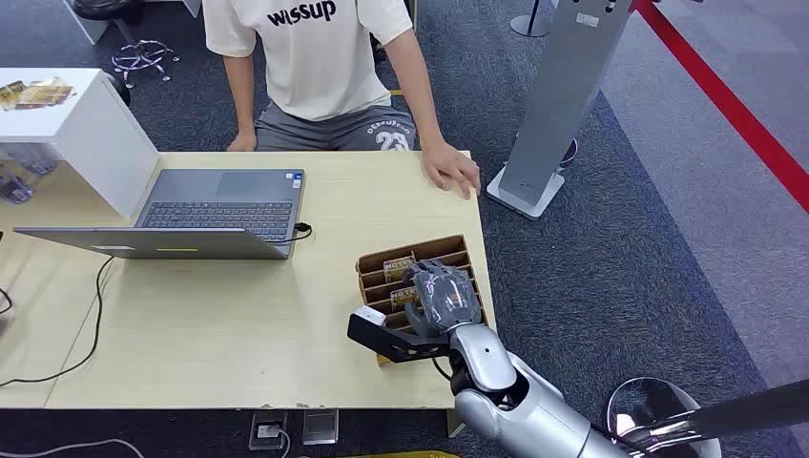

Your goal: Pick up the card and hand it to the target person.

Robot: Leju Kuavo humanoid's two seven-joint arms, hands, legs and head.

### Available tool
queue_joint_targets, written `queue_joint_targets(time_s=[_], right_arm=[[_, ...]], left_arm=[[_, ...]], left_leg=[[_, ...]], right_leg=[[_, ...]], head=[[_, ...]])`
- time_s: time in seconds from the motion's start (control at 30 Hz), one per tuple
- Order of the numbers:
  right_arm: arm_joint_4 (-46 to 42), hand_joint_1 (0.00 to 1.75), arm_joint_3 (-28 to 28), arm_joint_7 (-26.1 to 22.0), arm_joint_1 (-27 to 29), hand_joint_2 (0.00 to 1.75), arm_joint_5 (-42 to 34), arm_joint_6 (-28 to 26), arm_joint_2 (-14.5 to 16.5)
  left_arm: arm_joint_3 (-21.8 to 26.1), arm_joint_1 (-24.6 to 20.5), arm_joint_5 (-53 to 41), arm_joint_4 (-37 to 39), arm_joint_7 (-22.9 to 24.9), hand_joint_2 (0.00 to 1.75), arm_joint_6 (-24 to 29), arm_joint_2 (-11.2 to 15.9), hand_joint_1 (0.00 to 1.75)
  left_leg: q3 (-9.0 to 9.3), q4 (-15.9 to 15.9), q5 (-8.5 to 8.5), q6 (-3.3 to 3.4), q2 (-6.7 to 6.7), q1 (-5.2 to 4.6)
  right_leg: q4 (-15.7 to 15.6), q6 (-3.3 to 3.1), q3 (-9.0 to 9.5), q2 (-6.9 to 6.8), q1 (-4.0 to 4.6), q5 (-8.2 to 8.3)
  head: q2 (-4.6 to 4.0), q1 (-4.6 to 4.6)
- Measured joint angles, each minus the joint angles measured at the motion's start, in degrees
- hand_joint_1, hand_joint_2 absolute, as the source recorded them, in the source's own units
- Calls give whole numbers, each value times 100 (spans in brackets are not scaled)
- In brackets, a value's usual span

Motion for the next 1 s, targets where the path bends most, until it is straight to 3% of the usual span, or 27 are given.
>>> queue_joint_targets(time_s=[1.0], right_arm=[[207,89,-11,-139,-3,175,-280,0,32]], left_arm=[[0,-39,-35,0,22,0,-9,0,0]], left_leg=[[0,0,0,0,0,0]], right_leg=[[0,0,0,0,0,0]], head=[[0,-1]])
